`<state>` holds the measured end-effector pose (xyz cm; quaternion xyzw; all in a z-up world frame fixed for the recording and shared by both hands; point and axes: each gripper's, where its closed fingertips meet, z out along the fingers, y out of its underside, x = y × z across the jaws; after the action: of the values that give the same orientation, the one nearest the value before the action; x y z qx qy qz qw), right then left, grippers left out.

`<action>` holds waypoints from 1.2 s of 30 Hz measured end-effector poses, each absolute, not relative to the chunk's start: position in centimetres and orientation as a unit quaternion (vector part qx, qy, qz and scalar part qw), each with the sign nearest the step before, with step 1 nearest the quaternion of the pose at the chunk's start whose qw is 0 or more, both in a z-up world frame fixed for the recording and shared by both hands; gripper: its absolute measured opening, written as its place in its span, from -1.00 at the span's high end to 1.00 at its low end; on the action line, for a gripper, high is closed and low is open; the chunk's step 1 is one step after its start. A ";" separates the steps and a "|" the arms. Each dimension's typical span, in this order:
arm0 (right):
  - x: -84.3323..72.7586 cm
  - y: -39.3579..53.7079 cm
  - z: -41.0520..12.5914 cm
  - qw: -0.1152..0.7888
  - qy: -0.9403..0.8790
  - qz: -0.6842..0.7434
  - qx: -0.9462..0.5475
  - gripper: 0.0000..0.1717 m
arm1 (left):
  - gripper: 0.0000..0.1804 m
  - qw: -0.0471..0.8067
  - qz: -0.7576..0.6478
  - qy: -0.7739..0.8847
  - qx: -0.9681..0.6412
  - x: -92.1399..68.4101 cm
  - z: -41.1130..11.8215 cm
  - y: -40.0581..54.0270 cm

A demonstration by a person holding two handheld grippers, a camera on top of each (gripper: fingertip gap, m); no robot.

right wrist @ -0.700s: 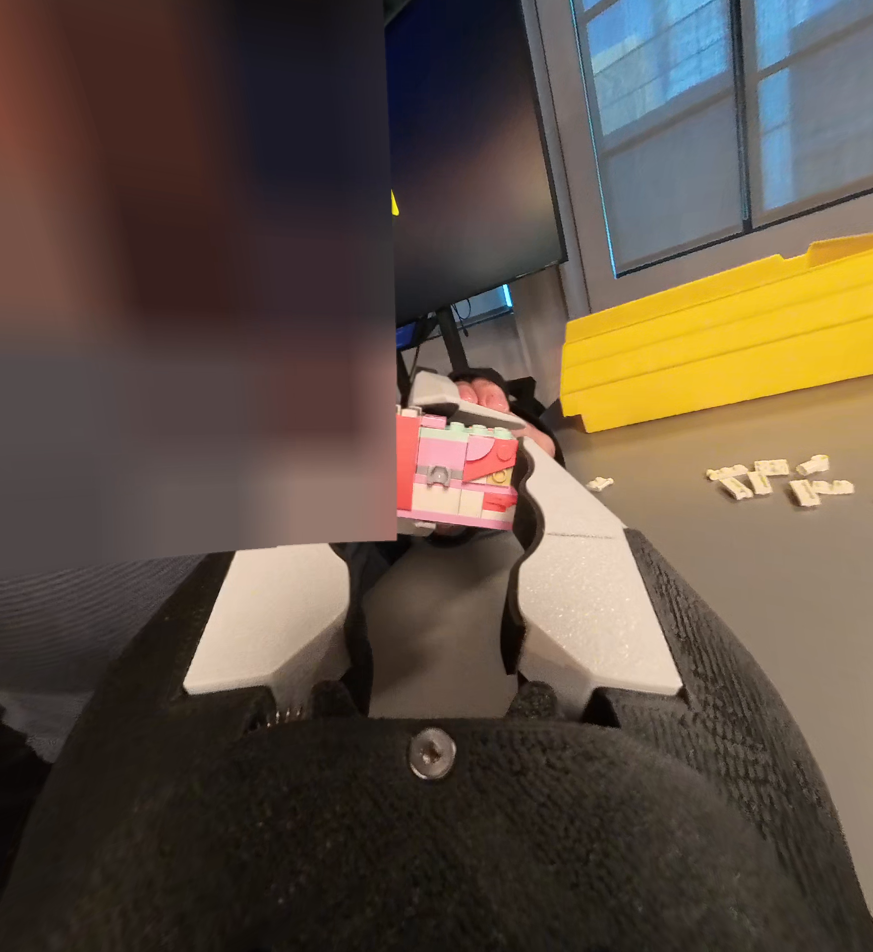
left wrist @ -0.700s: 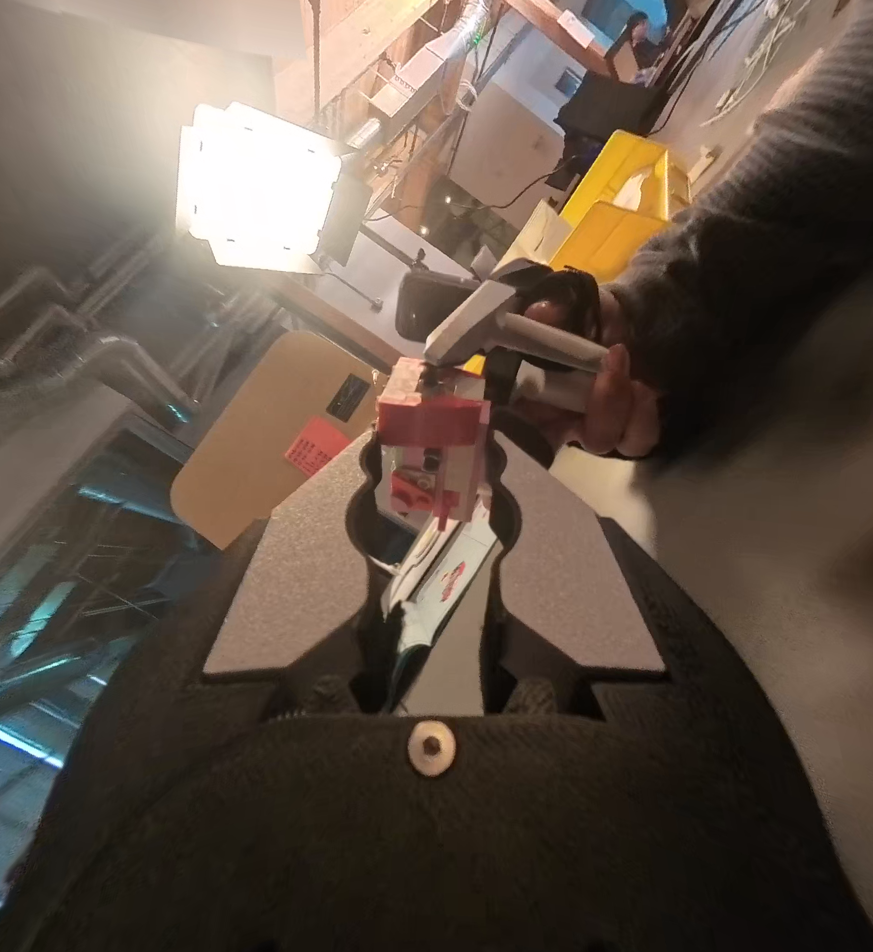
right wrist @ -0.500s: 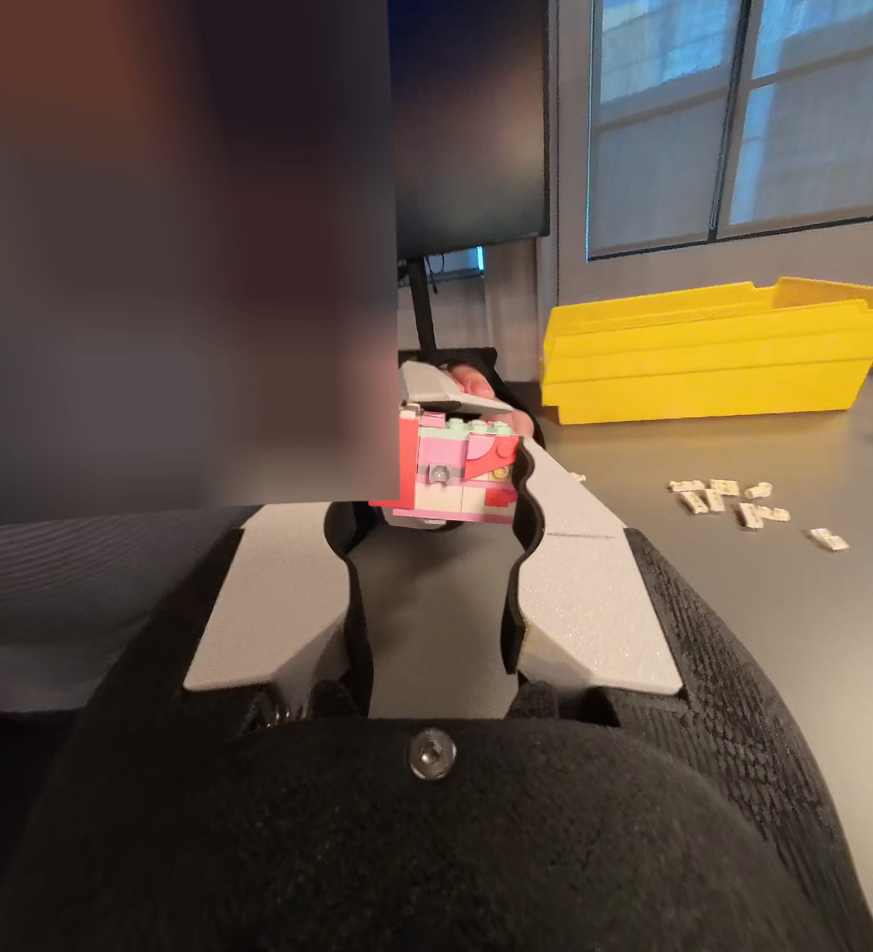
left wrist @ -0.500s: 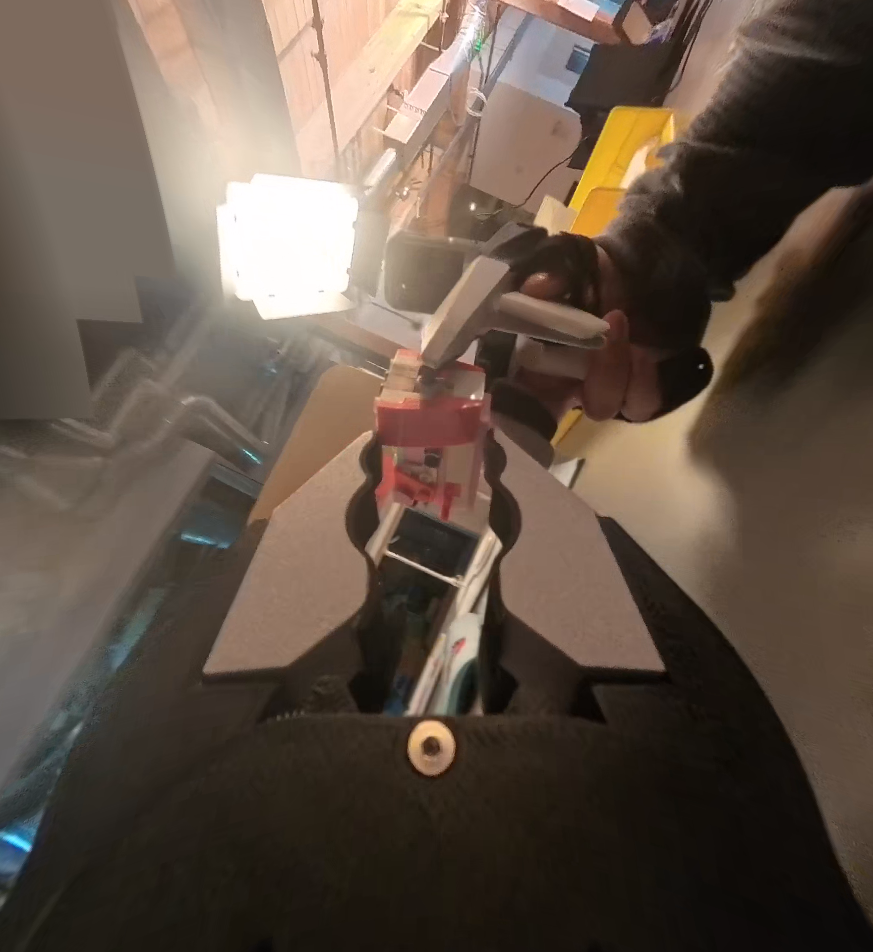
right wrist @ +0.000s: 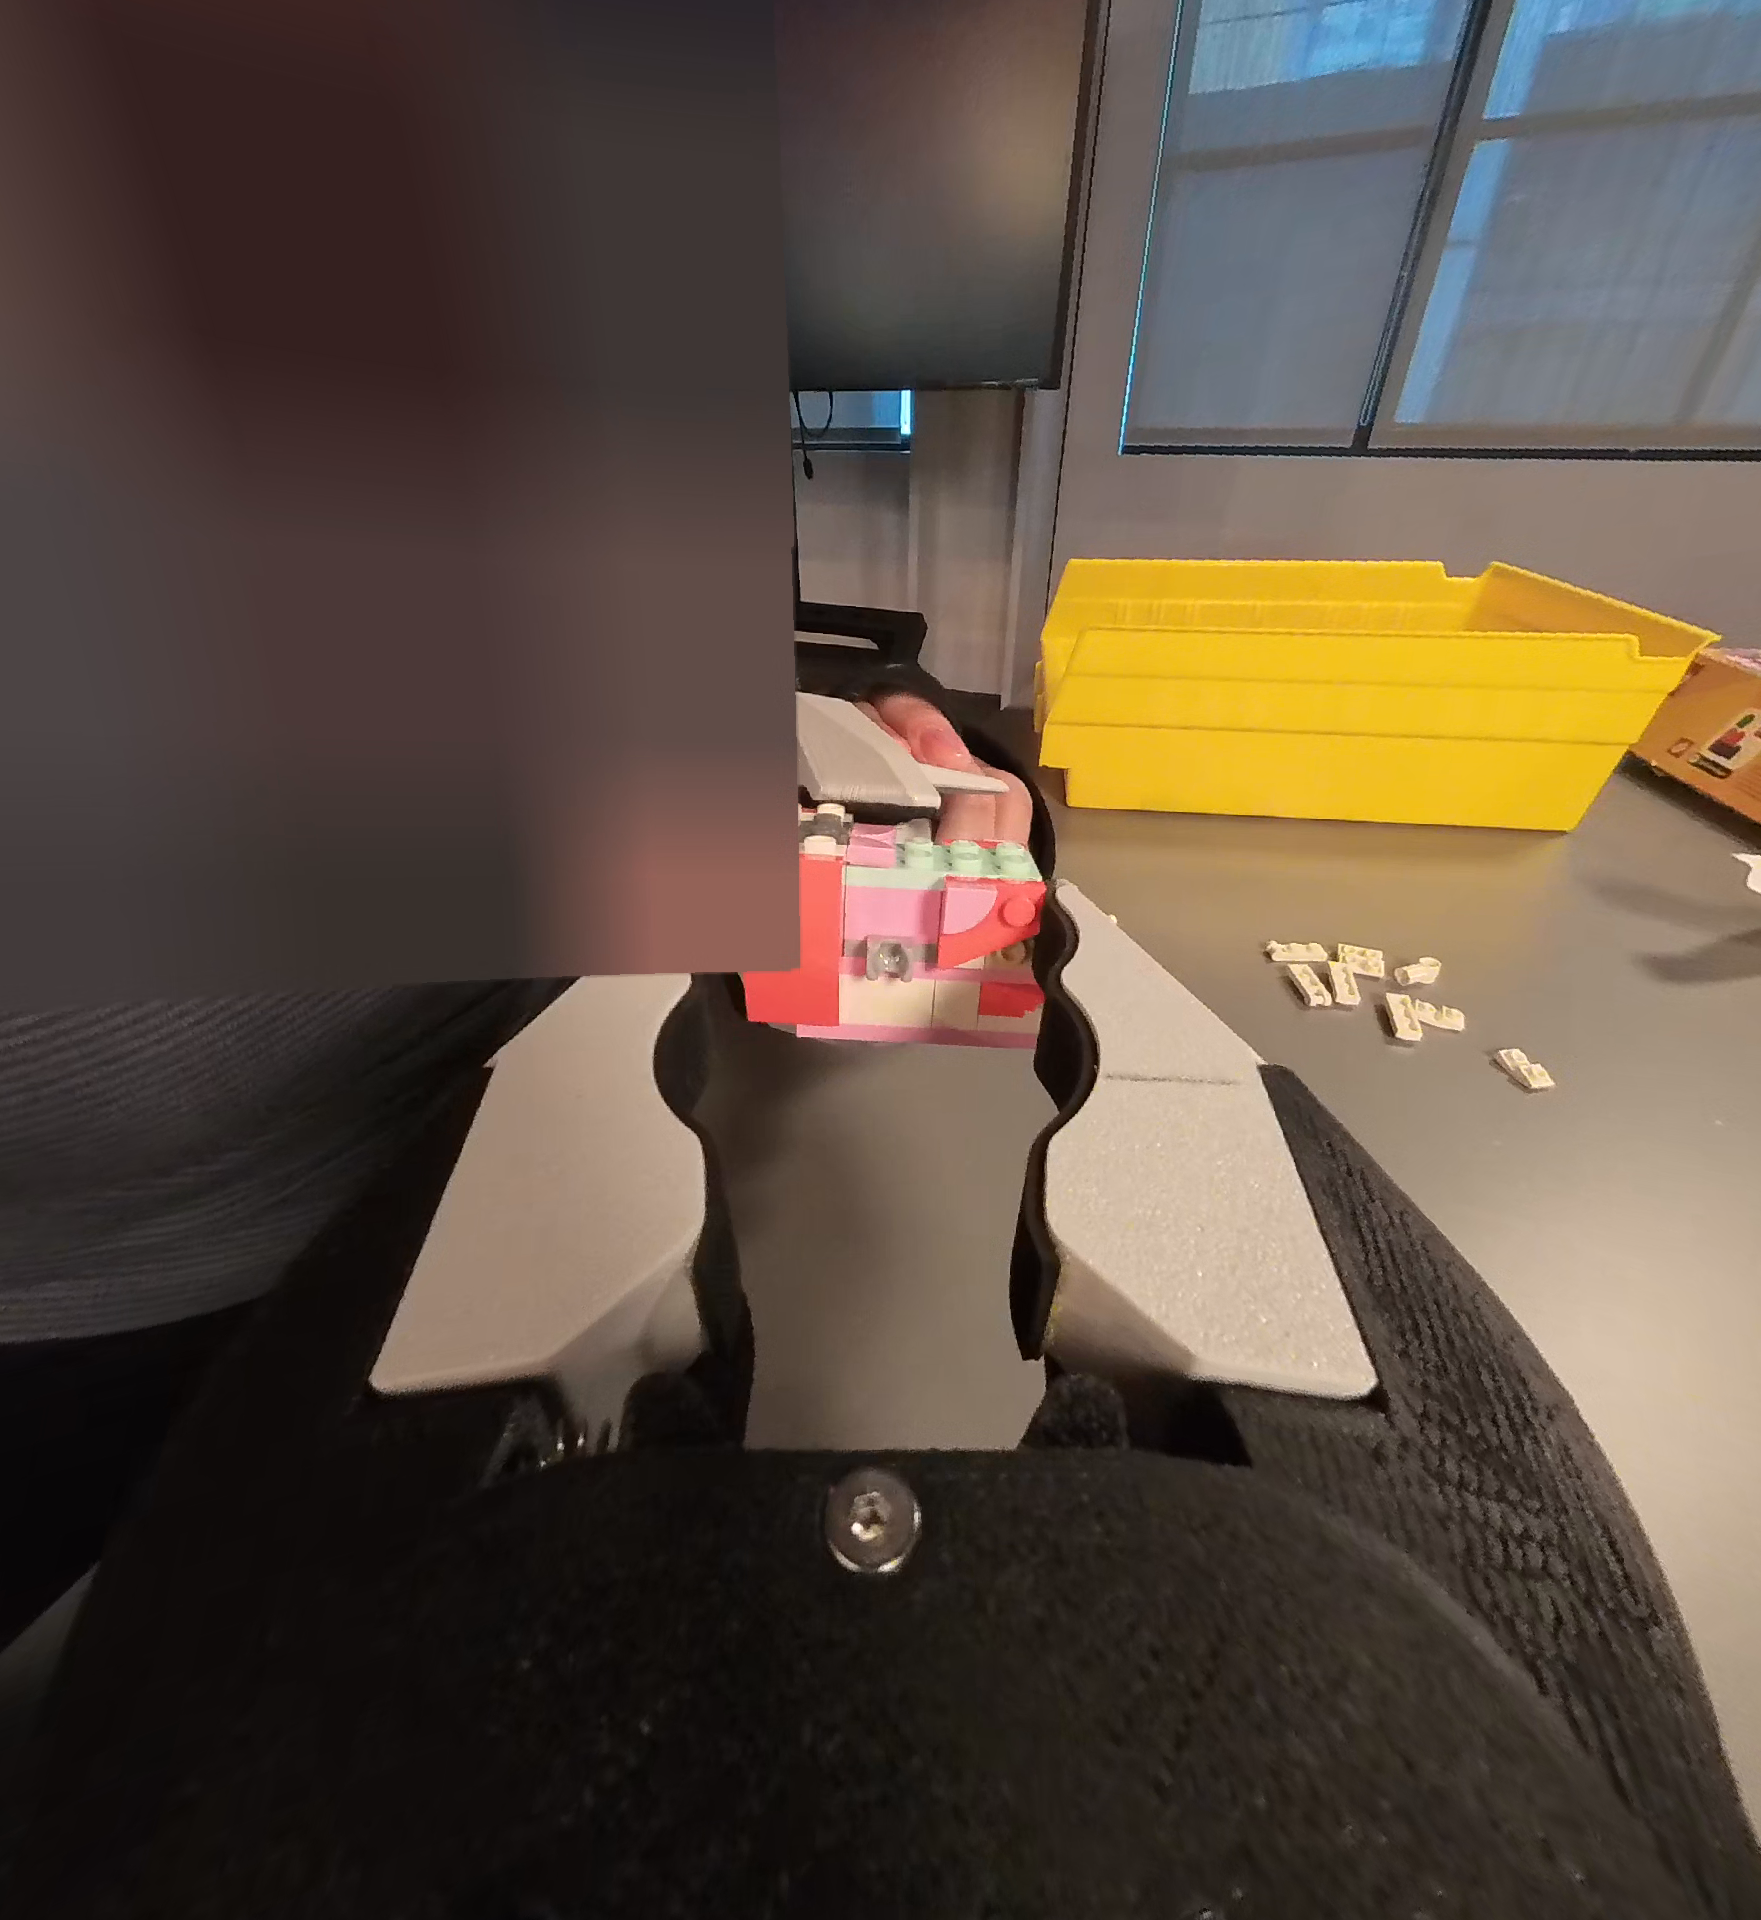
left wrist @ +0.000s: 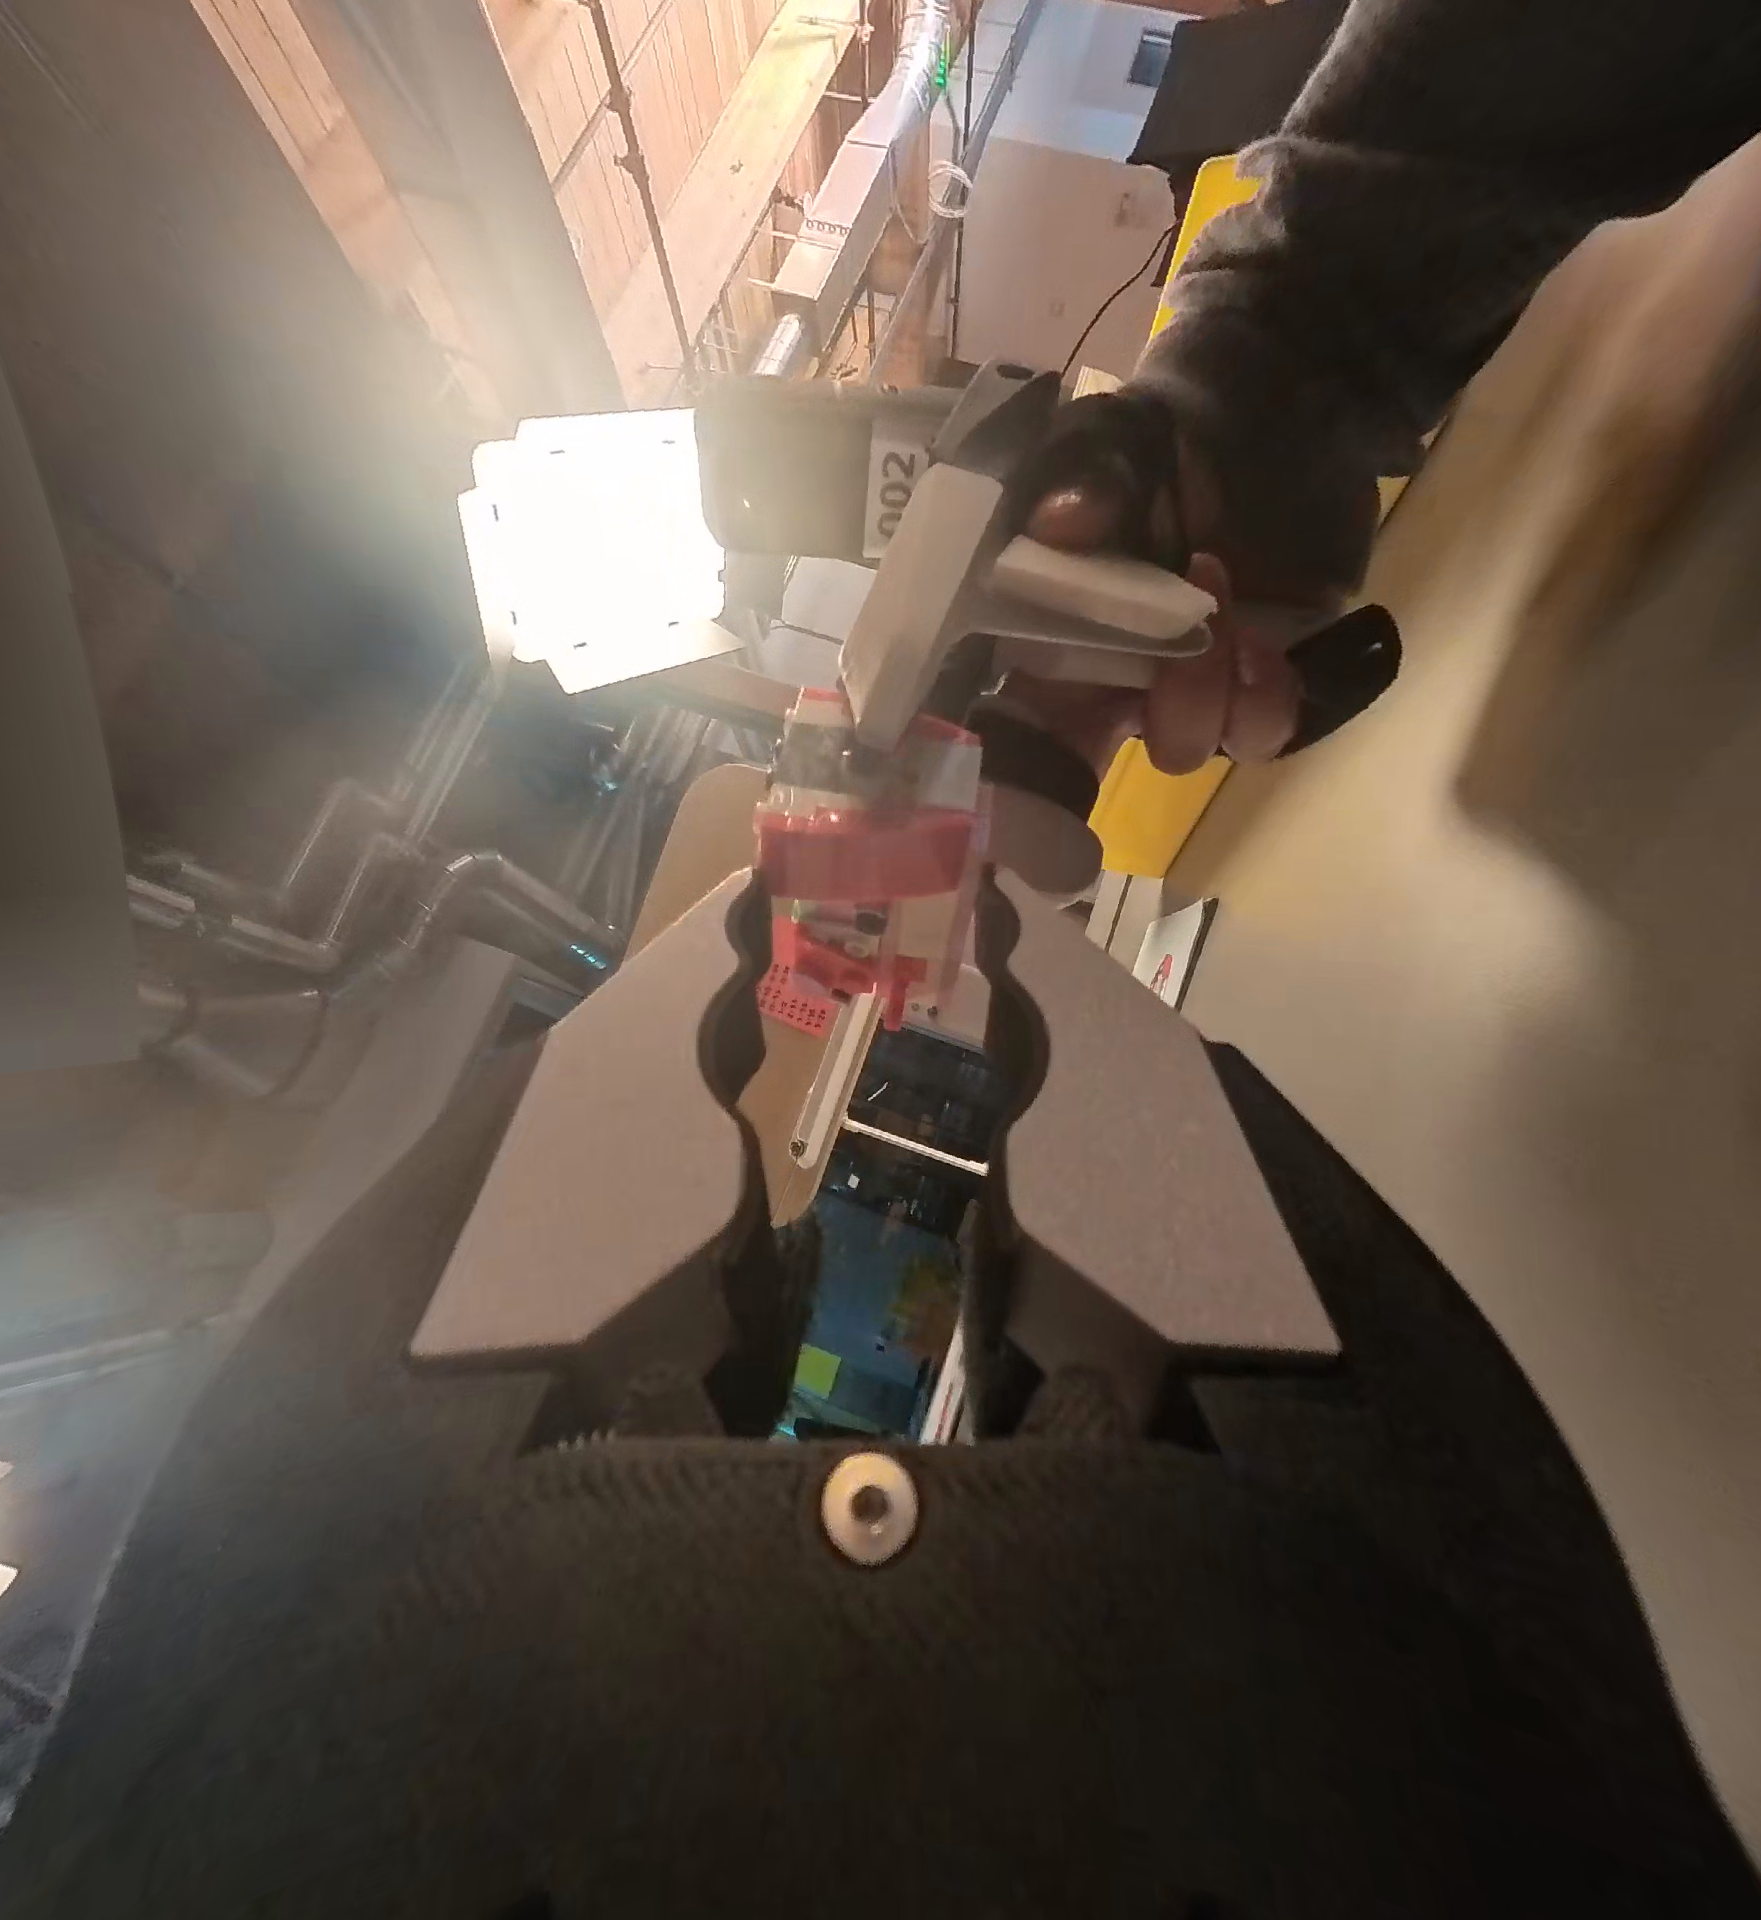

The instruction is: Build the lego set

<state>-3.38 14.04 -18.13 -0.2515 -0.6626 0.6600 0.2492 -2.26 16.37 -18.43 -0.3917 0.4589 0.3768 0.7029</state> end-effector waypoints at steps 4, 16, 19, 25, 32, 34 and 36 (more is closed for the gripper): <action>-3.4 14.0 -18.2 0.248 -0.663 0.660 -0.253 0.30 | 0.57 0.703 0.376 0.459 -0.392 -2.2 -18.5 16.4; -3.7 14.3 -18.3 0.245 -0.658 0.659 -0.268 0.30 | 0.57 0.705 0.361 0.454 -0.408 -2.5 -18.7 16.7; -3.8 14.5 -18.3 0.243 -0.657 0.659 -0.275 0.29 | 0.57 0.704 0.357 0.452 -0.415 -2.6 -18.7 16.9; -4.1 14.9 -18.3 0.246 -0.648 0.661 -0.288 0.29 | 0.57 0.697 0.361 0.447 -0.428 -3.0 -18.9 17.3; -4.6 15.9 -18.1 0.266 -0.636 0.654 -0.310 0.22 | 0.57 0.680 0.376 0.437 -0.454 -3.9 -19.3 18.1; -4.8 16.1 -18.2 0.271 -0.635 0.652 -0.315 0.21 | 0.57 0.676 0.378 0.436 -0.459 -4.1 -19.4 18.2; -5.0 16.4 -18.2 0.277 -0.633 0.648 -0.319 0.21 | 0.57 0.673 0.381 0.434 -0.462 -4.2 -19.4 18.4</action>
<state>-4.95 16.36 -18.22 -0.3193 -0.6335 0.6481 0.2769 -4.24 18.36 -19.44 -0.4624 0.4339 0.3813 0.6727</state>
